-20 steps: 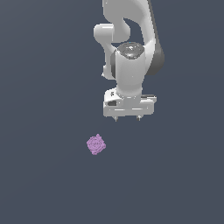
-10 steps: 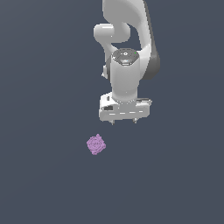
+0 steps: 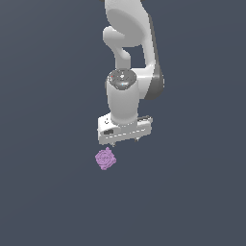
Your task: Pick up the object and move it to a goal position.
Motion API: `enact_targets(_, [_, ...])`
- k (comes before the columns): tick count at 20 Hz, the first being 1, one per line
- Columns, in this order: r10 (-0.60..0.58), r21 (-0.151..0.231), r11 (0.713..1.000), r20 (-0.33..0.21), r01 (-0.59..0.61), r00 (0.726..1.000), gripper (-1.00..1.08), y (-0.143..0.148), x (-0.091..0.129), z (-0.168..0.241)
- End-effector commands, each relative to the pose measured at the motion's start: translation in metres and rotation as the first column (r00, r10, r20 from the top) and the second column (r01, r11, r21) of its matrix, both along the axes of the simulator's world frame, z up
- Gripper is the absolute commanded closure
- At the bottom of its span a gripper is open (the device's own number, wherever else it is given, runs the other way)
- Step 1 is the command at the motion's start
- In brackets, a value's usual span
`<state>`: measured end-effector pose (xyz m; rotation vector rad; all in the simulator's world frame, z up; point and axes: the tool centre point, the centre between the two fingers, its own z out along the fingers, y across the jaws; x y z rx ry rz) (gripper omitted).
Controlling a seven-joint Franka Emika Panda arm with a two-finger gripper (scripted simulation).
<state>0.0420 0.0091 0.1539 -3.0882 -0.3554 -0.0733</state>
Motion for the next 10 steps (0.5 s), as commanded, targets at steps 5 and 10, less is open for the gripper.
enact_targets(5, [0.131,-0.02,0.991,-0.015,-0.132,0.991,-0.92,-0.037,0.012,-0.025])
enact_targets(10, [0.215,-0.03,0.976,-0.027,-0.215,0.976,-0.92,-0.062,0.018,-0.043])
